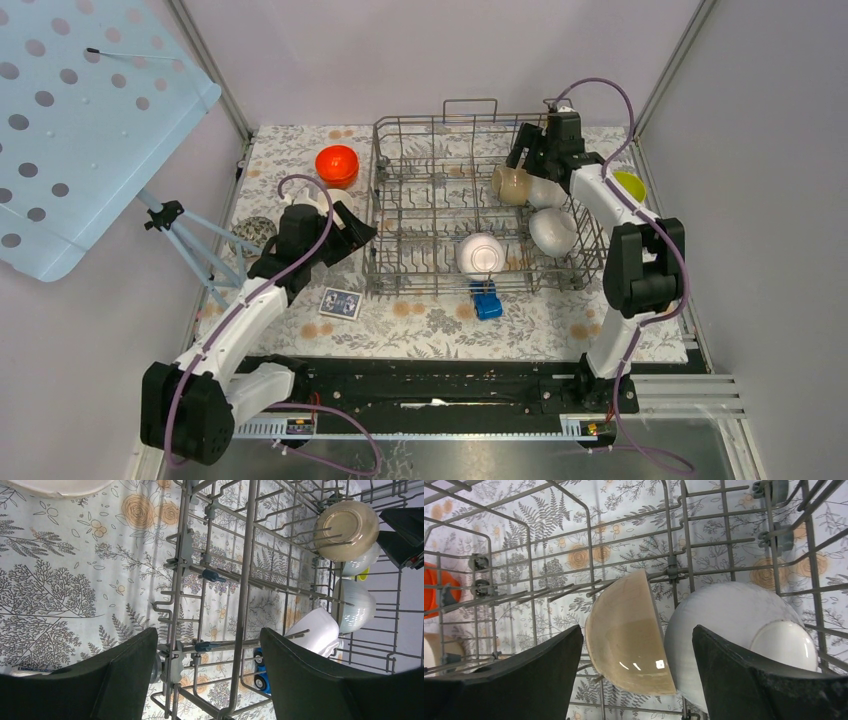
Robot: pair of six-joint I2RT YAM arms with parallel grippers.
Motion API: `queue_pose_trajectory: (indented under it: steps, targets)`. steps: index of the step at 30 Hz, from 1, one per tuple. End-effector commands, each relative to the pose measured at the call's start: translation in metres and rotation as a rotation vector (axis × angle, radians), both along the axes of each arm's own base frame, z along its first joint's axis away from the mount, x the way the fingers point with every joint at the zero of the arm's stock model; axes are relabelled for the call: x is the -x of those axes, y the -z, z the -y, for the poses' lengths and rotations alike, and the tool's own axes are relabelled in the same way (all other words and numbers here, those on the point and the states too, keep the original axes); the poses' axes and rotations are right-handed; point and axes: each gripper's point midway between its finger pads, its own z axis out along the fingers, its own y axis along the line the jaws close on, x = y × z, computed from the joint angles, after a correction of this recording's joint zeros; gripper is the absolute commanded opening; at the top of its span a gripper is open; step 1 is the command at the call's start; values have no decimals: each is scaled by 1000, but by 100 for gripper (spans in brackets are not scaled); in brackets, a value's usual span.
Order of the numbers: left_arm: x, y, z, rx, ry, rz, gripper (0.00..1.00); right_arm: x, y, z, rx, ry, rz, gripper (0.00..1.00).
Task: Unload the bowls from the dish rack
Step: Pick up the bowl from the dish rack.
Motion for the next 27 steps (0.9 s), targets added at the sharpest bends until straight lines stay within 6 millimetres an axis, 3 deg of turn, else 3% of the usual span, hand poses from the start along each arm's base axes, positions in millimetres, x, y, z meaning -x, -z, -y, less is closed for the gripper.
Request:
queue_pose_trajectory:
  steps: [1, 8, 16, 27]
  targets:
    - [-6, -9, 7, 17, 29, 48, 78, -6, -10, -17, -103, -68, 26, 85]
    - [-5, -6, 9, 27, 38, 36, 78, -4, -2, -25, -202, -102, 2, 76]
    - [-5, -3, 10, 26, 40, 27, 77, -1, 0, -21, -303, -110, -1, 64]
    - [-7, 0, 11, 29, 37, 16, 76, -1, -6, -24, -461, -146, 37, 44]
